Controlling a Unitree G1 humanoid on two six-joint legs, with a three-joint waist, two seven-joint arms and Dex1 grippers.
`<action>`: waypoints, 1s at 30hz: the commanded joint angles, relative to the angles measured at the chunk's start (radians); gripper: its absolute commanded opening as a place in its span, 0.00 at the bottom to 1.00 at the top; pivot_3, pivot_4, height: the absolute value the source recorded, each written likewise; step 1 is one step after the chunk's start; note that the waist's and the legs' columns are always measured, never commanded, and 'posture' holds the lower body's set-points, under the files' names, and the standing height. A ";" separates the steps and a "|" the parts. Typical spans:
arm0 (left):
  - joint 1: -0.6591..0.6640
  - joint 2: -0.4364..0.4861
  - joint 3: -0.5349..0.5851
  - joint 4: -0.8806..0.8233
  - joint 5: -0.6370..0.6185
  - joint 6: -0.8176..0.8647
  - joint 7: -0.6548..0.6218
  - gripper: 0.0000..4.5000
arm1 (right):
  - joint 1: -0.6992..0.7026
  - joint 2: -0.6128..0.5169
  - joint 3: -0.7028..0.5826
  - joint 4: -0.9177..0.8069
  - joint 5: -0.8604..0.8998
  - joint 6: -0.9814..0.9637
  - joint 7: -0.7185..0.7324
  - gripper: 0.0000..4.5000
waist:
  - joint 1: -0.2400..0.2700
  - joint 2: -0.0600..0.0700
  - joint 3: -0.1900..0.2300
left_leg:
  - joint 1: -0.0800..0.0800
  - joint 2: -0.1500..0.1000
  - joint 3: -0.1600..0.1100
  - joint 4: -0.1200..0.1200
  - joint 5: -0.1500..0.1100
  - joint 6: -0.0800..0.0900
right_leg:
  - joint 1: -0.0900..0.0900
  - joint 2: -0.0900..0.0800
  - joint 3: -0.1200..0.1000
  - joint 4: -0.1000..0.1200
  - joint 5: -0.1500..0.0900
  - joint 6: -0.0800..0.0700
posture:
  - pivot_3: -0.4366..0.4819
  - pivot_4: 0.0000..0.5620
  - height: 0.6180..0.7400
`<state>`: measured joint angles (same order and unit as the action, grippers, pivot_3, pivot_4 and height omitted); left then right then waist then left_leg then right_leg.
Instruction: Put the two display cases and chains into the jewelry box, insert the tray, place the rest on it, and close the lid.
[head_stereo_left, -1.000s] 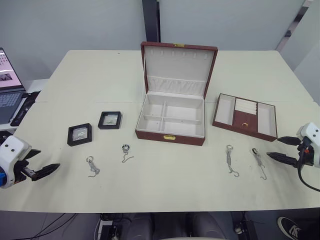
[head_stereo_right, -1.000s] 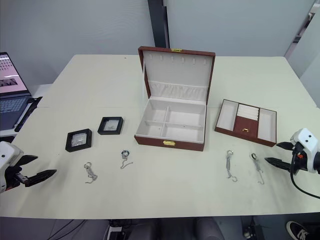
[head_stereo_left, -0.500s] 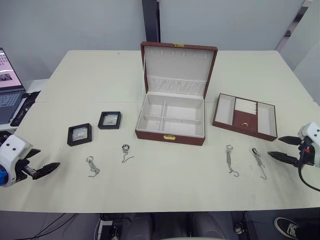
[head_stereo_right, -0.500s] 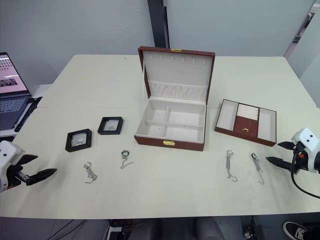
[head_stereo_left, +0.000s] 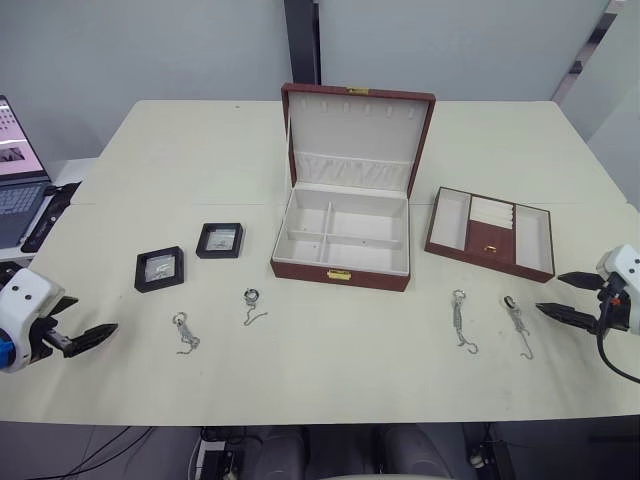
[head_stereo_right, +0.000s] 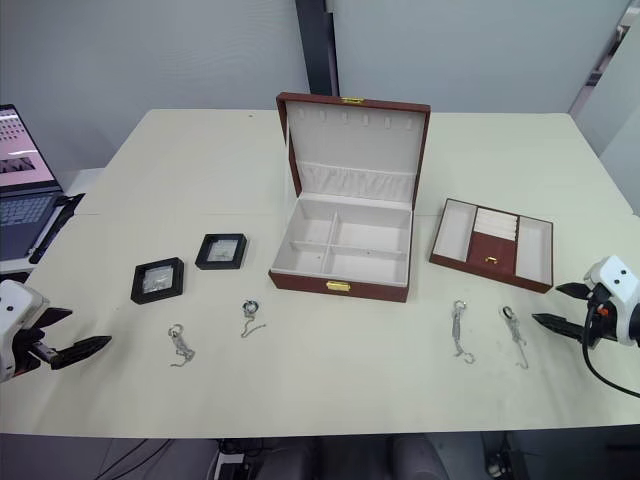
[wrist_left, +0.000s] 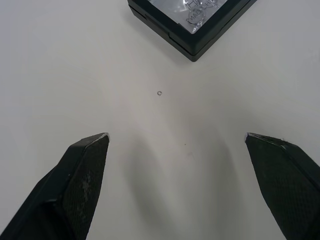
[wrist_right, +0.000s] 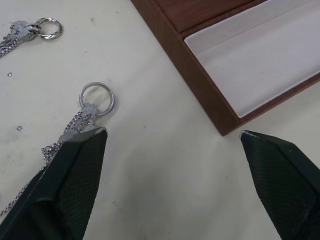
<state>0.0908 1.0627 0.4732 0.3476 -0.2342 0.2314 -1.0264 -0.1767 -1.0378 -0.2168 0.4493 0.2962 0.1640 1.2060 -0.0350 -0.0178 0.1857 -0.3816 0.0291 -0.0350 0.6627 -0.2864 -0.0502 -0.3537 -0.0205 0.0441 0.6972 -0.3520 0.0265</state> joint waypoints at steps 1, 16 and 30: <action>-0.005 0.014 0.011 -0.016 0.000 0.000 0.006 1.00 | -0.011 -0.011 -0.028 -0.001 0.004 -0.011 0.003 1.00 | 0.000 0.000 0.000 | 0.000 0.000 0.000 0.000 0.000 0.000 | 0.000 0.000 0.000 0.000 0.000 0.000 | 0.48 0.27 1.00; -0.120 -0.036 0.046 -0.218 -0.183 0.215 0.031 1.00 | -0.045 0.060 -0.154 -0.302 0.199 0.253 -0.107 1.00 | 0.000 0.000 0.000 | 0.000 0.000 -0.001 0.001 0.000 0.000 | 0.000 0.000 0.000 0.001 0.000 0.000 | 0.48 0.27 1.00; -0.588 -0.265 -0.373 -0.110 -0.020 0.156 0.133 0.44 | -0.204 0.280 0.140 -0.552 0.064 0.352 -0.381 0.49 | 0.005 0.000 0.000 | -0.004 -0.001 -0.003 0.004 0.000 0.000 | -0.001 0.001 -0.002 0.001 0.000 0.000 | 0.48 0.27 1.00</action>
<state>-0.4787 0.7989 0.1132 0.2221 -0.2769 0.4146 -0.9029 -0.3595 -0.7599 -0.0862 -0.0729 0.3874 0.5160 0.8519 -0.0303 -0.0181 0.1855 -0.3862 0.0278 -0.0384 0.6667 -0.2862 -0.0505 -0.3551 -0.0198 0.0422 0.6985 -0.3519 0.0266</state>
